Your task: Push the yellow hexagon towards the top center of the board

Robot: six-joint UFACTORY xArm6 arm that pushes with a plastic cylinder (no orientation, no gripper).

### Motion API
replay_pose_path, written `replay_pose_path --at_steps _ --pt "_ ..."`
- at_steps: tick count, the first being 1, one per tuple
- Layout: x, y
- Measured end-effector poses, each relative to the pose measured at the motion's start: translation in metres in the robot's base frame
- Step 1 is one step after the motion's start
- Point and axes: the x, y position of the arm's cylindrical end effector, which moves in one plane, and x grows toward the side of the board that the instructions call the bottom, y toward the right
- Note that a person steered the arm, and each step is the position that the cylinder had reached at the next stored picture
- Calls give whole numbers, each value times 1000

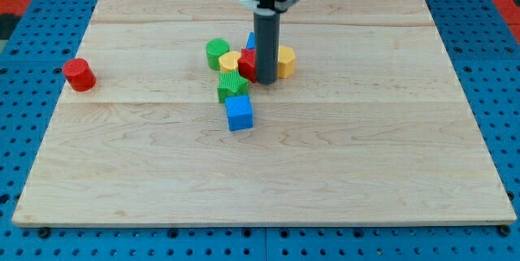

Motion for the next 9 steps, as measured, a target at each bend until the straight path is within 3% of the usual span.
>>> replay_pose_path --at_steps 1,5,9 --pt "-22 21" --pt "-27 95" --pt "-126 93"
